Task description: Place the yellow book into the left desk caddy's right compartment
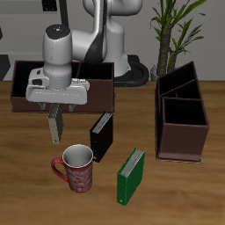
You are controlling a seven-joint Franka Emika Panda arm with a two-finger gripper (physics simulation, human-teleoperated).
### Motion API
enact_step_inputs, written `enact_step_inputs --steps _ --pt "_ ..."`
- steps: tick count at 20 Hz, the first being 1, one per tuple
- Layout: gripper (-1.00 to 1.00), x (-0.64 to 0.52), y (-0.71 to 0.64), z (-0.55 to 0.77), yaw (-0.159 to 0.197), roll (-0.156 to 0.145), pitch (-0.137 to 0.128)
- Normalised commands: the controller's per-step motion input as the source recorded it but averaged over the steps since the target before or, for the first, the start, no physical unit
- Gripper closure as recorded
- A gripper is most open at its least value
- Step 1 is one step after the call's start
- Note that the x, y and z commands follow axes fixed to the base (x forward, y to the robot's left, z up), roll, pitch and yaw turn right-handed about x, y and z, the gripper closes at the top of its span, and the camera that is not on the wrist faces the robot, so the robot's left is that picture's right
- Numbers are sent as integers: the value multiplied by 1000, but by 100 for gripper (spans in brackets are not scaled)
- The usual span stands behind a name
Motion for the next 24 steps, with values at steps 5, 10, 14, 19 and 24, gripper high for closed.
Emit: enact_step_inputs --steps 5,10,14,19,24 --pt "-100 22 -190 -238 -53 -31 33" --pt "100 9 -42 -149 -34 -24 21" --pt "100 40 63 36 -26 -4 -2" --pt "100 23 77 107 -13 14 -10" --pt "100 0 123 263 -24 1 -22"
